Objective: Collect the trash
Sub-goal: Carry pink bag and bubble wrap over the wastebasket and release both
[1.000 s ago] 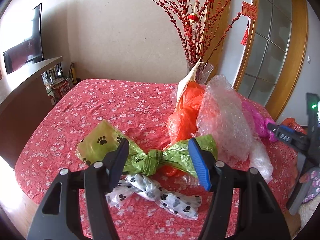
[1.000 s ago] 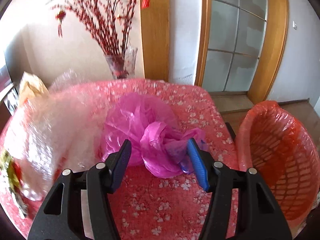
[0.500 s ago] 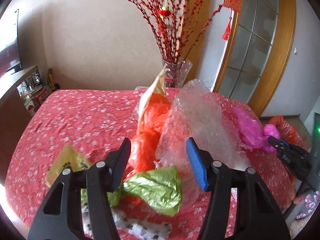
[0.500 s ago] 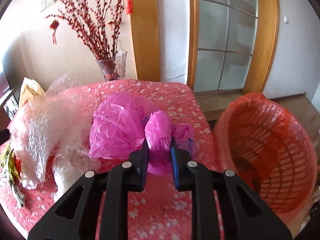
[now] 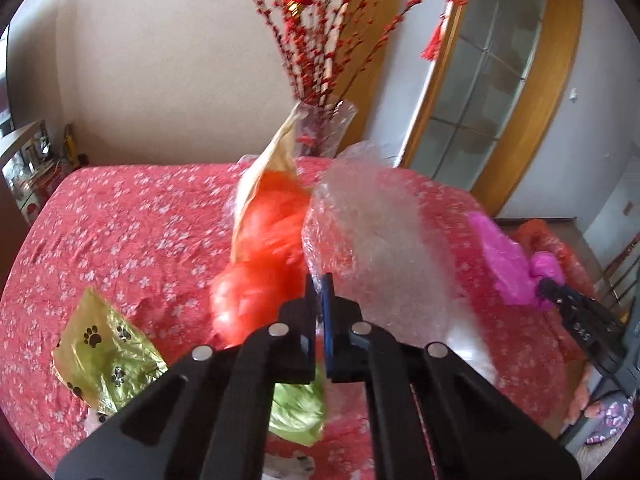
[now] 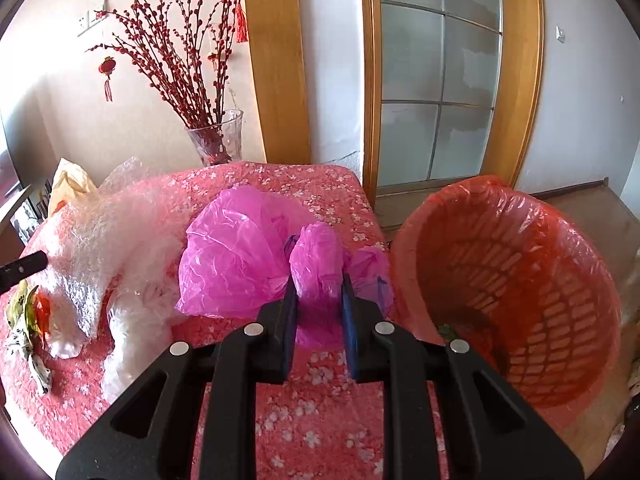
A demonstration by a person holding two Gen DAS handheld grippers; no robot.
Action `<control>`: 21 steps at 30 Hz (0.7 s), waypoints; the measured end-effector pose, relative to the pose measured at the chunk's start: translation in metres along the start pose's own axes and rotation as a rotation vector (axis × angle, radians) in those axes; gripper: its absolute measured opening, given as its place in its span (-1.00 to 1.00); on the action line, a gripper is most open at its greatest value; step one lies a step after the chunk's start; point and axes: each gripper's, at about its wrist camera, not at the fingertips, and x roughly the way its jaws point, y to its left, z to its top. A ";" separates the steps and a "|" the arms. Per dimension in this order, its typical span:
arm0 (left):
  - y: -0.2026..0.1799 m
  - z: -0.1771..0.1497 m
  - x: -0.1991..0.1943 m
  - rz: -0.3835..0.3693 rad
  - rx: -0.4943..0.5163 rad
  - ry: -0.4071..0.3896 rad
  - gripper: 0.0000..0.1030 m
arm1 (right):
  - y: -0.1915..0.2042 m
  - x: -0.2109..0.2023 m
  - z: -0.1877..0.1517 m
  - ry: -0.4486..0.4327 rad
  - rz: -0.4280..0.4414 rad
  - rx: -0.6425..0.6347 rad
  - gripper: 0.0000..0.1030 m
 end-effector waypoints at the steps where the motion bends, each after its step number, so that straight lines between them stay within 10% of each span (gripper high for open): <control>1: -0.003 0.000 -0.005 -0.008 0.012 -0.014 -0.92 | -0.001 -0.002 0.000 -0.005 0.001 0.003 -0.60; 21: -0.077 0.036 -0.057 -0.129 0.126 -0.157 -0.94 | -0.040 -0.049 0.014 -0.109 -0.033 0.050 -0.60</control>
